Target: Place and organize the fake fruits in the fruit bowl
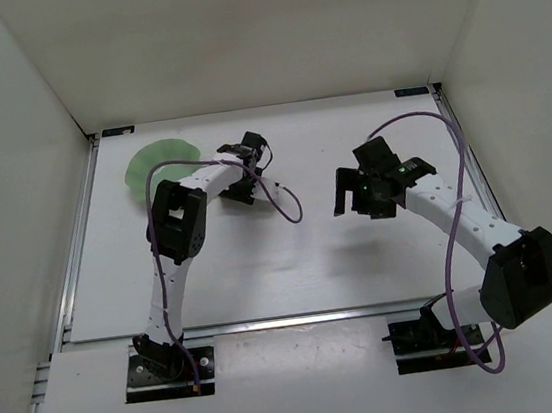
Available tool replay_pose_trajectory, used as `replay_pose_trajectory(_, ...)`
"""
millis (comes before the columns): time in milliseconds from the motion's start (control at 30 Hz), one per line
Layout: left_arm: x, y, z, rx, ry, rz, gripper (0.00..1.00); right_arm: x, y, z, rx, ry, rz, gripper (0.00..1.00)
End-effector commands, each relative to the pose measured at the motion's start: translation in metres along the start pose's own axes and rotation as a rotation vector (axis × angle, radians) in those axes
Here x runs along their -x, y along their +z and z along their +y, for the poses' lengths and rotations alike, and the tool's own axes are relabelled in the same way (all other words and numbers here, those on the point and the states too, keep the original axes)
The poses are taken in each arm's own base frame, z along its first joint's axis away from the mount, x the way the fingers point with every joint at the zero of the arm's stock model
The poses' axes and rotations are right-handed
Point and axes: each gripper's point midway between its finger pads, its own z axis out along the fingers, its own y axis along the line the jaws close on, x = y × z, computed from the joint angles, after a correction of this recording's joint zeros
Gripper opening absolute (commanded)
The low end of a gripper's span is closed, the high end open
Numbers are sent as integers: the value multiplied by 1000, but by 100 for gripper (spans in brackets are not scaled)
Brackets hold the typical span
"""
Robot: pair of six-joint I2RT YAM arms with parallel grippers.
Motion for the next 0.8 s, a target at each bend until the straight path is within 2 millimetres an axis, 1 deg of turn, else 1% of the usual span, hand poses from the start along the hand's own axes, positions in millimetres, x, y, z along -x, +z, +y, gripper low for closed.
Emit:
replay_pose_trajectory(0,-2,-6,15,38,-24,-2,63,6,-7,4,0,-18,-3,100)
replay_pose_trajectory(33,-3,-1,12,27,-20,12,56,6,-7,4,0,-18,-3,100)
replay_pose_trajectory(67,-3,-1,10,17,-16,13,40,6,-7,4,0,-18,-3,100)
replay_pose_trajectory(100,-7,1,3,2,-29,17,30,7,-7,2,-8,-18,-8,100)
replay_pose_trajectory(133,-9,-5,6,14,-34,16,18,7,-7,2,-8,-18,-8,100)
replay_pose_trajectory(167,-9,-5,5,15,-45,16,10,7,-7,2,-8,-18,-8,100)
replay_pose_trajectory(200,-9,-5,5,15,-66,16,10,7,-7,2,-8,-18,-8,100)
replay_pose_trajectory(267,-14,-21,20,68,-110,10,10,10,-9,4,-3,-18,-16,100)
replay_pose_trajectory(300,-13,-25,26,84,-132,-5,10,9,-6,3,-8,-18,-8,100)
replay_pose_trajectory(333,-9,-42,41,137,-174,-33,10,9,-6,3,-8,-18,-8,100)
replay_pose_trajectory(367,-11,-56,51,175,-202,-51,10,12,-8,5,-3,-18,-16,100)
replay_pose_trajectory(400,-6,-69,60,207,-219,-81,10,12,-8,5,-3,-18,-16,100)
replay_pose_trajectory(433,-8,-80,68,238,-263,-100,10,11,-8,7,5,-18,-11,100)
replay_pose_trajectory(467,-10,-105,86,306,-294,-119,10,14,-10,8,9,-18,-19,100)
replay_pose_trajectory(533,-15,-130,100,369,-345,-148,10,17,-12,10,14,-18,-27,100)
replay_pose_trajectory(567,-21,-150,112,421,-394,-167,10,17,-12,10,14,-18,-27,100)
replay_pose_trajectory(600,-27,-170,119,466,-426,-181,10,17,-12,10,14,-18,-27,100)
replay_pose_trajectory(667,-33,-196,127,521,-498,-223,10,17,-12,10,14,-18,-27,100)
replay_pose_trajectory(700,-40,-220,134,578,-536,-245,10,17,-12,10,14,-18,-27,100)
replay_pose_trajectory(767,-45,-235,133,601,-584,-266,10,17,-12,10,14,-18,-27,100)
